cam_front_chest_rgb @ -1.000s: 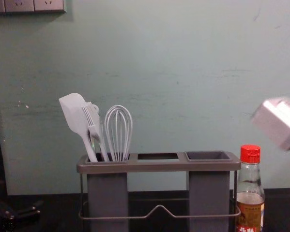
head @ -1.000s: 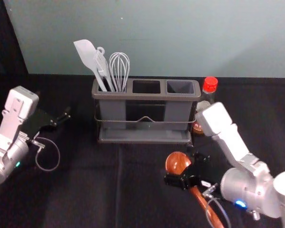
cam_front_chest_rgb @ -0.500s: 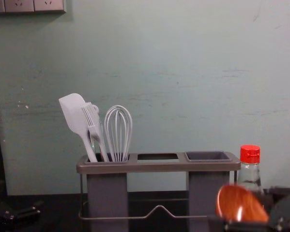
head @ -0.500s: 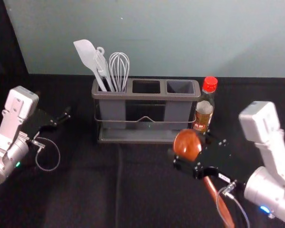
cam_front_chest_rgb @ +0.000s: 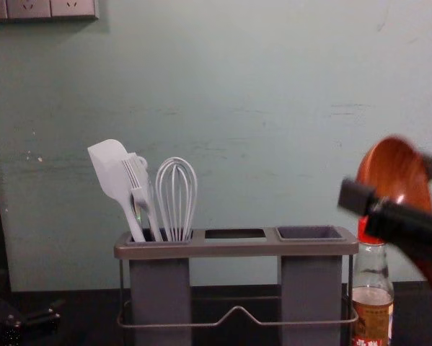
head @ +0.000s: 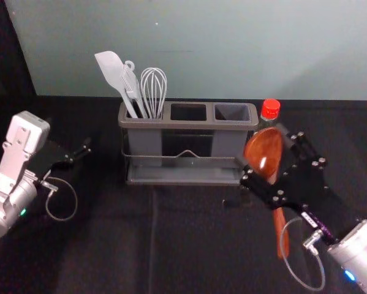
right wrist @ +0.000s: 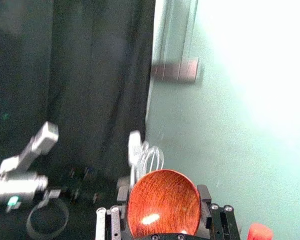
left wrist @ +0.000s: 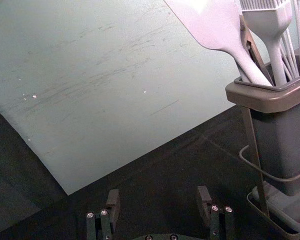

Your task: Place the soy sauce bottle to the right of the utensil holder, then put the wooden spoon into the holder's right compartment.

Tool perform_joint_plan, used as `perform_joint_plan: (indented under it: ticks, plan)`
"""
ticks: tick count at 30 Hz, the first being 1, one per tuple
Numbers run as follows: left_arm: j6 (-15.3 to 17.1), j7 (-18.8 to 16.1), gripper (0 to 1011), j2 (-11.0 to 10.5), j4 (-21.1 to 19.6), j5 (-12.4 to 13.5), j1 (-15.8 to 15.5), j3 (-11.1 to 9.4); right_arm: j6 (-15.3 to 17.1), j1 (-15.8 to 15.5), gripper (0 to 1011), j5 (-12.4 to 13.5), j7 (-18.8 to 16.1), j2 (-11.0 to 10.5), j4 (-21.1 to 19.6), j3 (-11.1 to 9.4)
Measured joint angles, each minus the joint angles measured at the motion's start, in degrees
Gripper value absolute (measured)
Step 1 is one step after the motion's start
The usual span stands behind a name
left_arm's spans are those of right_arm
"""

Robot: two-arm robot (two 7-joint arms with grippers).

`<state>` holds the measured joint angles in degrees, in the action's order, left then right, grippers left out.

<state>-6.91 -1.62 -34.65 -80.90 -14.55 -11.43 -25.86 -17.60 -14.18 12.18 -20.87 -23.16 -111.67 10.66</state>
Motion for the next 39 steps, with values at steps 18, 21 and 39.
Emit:
perform_joint_plan:
  ticks: [18,21,39]
  plan:
    - [0.00,0.00,1005,0.00,0.00,0.00,0.00,0.00,-12.21,-1.74,840,-0.03,-0.32,3.87,2.25,-2.62]
    - [0.00,0.00,1005,0.00,0.00,0.00,0.00,0.00,-12.34,-1.71,840,0.01,-0.32,3.85,2.25,-2.57]
    - [0.00,0.00,1005,0.00,0.00,0.00,0.00,-0.01,-12.88,-1.59,840,0.28,-0.32,3.78,2.27,-2.41]
